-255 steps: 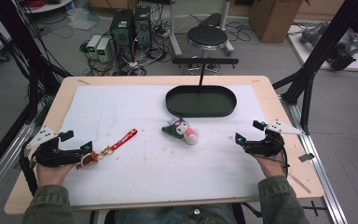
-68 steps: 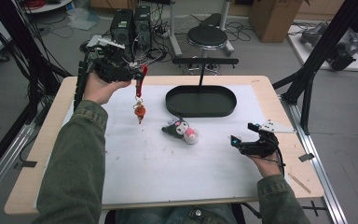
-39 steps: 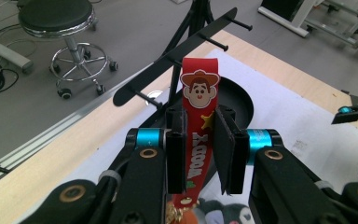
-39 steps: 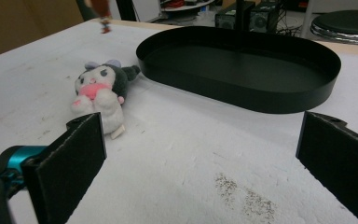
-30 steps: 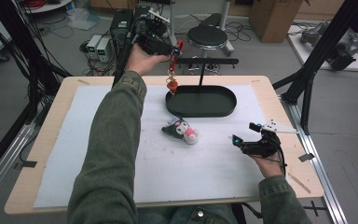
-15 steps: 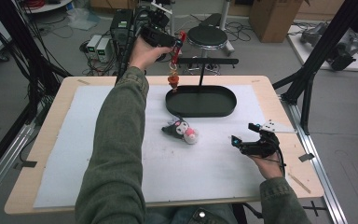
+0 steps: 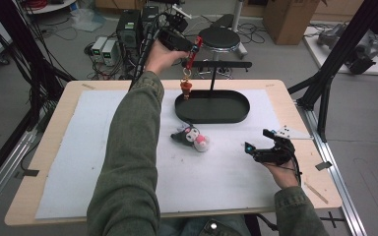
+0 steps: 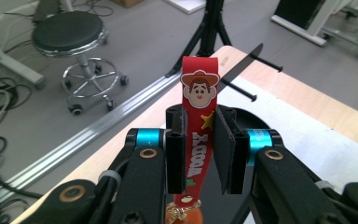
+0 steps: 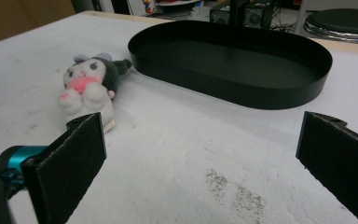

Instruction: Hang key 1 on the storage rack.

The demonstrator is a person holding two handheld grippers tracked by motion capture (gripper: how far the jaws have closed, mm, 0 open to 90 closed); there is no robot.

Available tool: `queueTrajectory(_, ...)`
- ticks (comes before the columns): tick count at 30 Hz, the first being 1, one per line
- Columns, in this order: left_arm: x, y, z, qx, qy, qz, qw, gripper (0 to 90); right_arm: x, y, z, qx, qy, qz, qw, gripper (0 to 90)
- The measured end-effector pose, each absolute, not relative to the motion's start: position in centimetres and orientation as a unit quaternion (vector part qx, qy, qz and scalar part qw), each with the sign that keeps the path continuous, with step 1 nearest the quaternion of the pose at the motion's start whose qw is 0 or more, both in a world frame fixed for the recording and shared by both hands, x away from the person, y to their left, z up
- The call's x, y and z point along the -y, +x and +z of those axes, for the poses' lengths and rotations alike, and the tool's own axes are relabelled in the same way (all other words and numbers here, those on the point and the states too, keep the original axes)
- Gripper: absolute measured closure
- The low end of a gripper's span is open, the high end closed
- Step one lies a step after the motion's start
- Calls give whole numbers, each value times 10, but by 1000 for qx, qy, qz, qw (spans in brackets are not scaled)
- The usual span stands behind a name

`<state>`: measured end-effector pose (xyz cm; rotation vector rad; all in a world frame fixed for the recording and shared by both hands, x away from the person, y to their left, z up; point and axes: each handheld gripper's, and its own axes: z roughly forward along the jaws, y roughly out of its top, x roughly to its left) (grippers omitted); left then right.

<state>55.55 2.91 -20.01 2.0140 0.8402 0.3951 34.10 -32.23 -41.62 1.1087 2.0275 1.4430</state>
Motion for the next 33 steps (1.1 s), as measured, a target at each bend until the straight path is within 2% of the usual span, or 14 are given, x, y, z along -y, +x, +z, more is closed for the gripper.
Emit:
queueTrajectory(5,-23,562,-204,-347,804,182,448,753,324,342,-417,-729,397,516,210,4)
queueTrajectory(13,-21,575,-215,-365,795,171,454,736,322,342,-417,-734,392,514,208,4)
queueTrajectory(14,-22,574,-213,-375,784,187,458,712,322,342,-417,-734,392,513,209,4)
queueTrajectory(15,-22,574,-213,-377,781,196,459,591,322,342,-417,-736,391,511,209,5)
queueTrajectory(16,-20,573,-212,-377,781,203,456,432,322,342,-417,-738,392,510,207,4)
queueTrajectory(17,-20,573,-213,-374,786,203,449,324,322,342,-417,-738,394,508,205,4)
queueTrajectory(20,-18,572,-218,-367,808,155,435,105,323,342,-417,-736,399,509,200,4)
queueTrajectory(22,-19,569,-221,-356,819,125,432,58,323,341,-417,-737,398,506,204,4)
queueTrajectory(25,-20,564,-223,-334,839,110,415,17,322,338,-416,-737,395,507,210,5)
queueTrajectory(29,-22,555,-222,-321,850,122,399,17,323,337,-416,-737,396,507,206,5)
queueTrajectory(33,-33,547,-222,-329,828,134,434,17,323,338,-415,-735,396,510,206,5)
